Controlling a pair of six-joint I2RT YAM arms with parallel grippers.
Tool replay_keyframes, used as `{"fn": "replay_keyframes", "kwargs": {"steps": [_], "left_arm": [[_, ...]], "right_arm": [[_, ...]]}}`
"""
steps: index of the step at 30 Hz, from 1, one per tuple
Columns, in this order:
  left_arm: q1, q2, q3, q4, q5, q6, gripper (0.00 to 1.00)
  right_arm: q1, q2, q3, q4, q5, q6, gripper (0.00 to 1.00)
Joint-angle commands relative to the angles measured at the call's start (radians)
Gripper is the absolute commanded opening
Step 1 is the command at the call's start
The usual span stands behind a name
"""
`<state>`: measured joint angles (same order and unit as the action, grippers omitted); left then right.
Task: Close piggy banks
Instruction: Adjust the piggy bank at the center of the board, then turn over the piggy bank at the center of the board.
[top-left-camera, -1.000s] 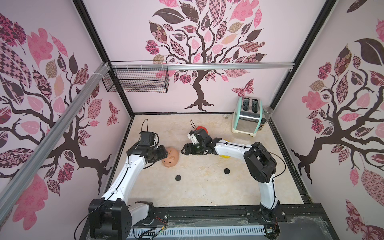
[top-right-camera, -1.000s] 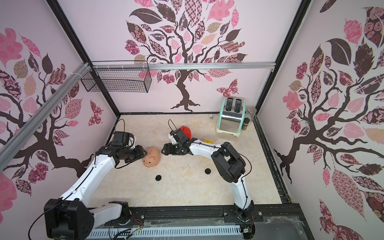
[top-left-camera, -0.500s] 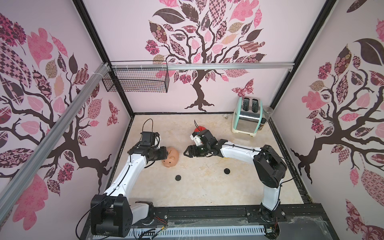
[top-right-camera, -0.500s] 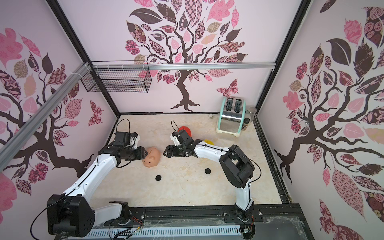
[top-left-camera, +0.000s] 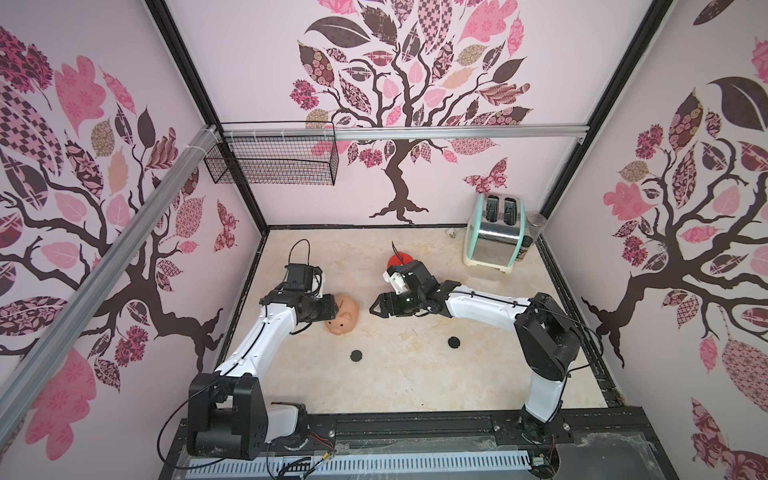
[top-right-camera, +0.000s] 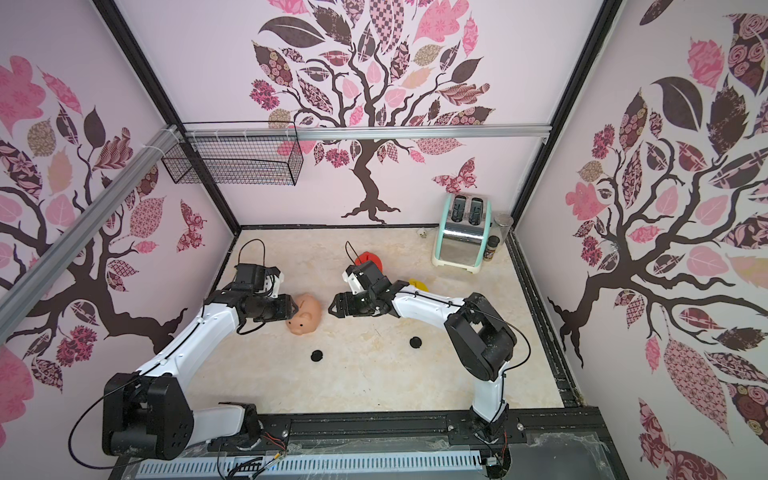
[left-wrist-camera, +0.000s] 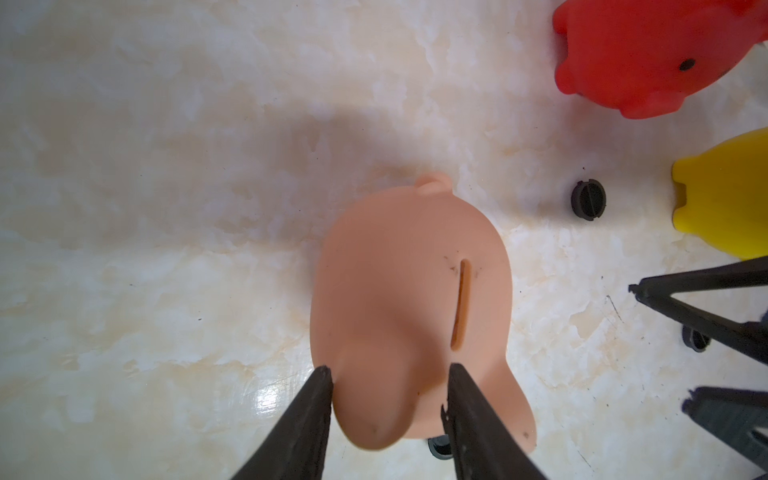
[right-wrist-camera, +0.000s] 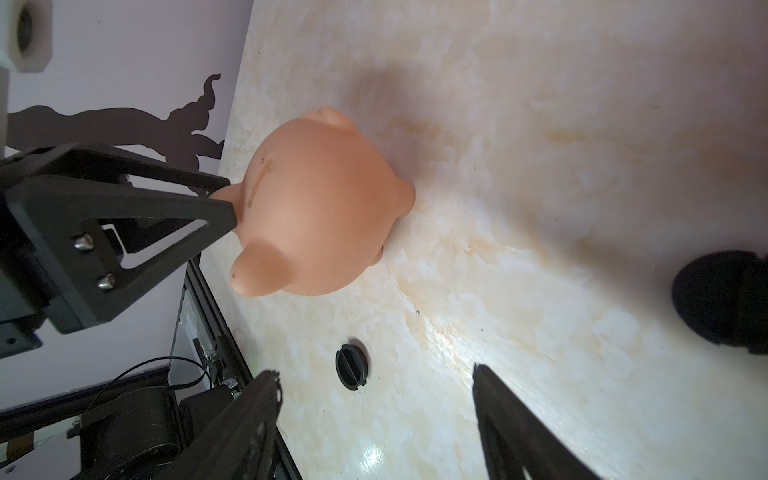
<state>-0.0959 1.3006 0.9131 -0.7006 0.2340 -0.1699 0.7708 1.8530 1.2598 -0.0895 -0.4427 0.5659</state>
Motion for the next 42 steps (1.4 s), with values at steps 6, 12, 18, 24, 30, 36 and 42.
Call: {"fn": "replay_keyframes", "kwargs": {"steps": [6,12,18,24,30,36,42], "left_arm": [[-0.002,0.014,0.024,-0.066,0.161,-0.057,0.47],[-0.03,0.006,0.016,-0.064,0.189,-0.099,0.48],[-0.056,0.008,0.012,-0.08,0.14,-0.121,0.46],[-0.058,0.007,-0.016,-0.06,0.112,-0.161,0.44],[-0.058,0.014,-0.017,-0.076,0.093,-0.164,0.35],[-0.059,0.021,-0.028,-0.074,0.087,-0.172,0.33],[-0.055,0.032,-0.036,-0.079,0.077,-0.183,0.27]], "right_arm": [[-0.001,-0.02,-0.005,-0.012,-0.005,-0.02,0.76],[-0.001,-0.021,0.005,-0.019,0.001,-0.023,0.76],[-0.001,-0.03,-0.001,-0.026,0.005,-0.027,0.76],[-0.001,-0.033,-0.004,-0.032,0.015,-0.037,0.76],[-0.001,-0.026,-0.005,-0.035,0.012,-0.038,0.76],[-0.001,-0.015,0.003,-0.026,-0.003,-0.026,0.76],[0.001,0.008,0.018,-0.006,-0.042,0.018,0.76]]}}
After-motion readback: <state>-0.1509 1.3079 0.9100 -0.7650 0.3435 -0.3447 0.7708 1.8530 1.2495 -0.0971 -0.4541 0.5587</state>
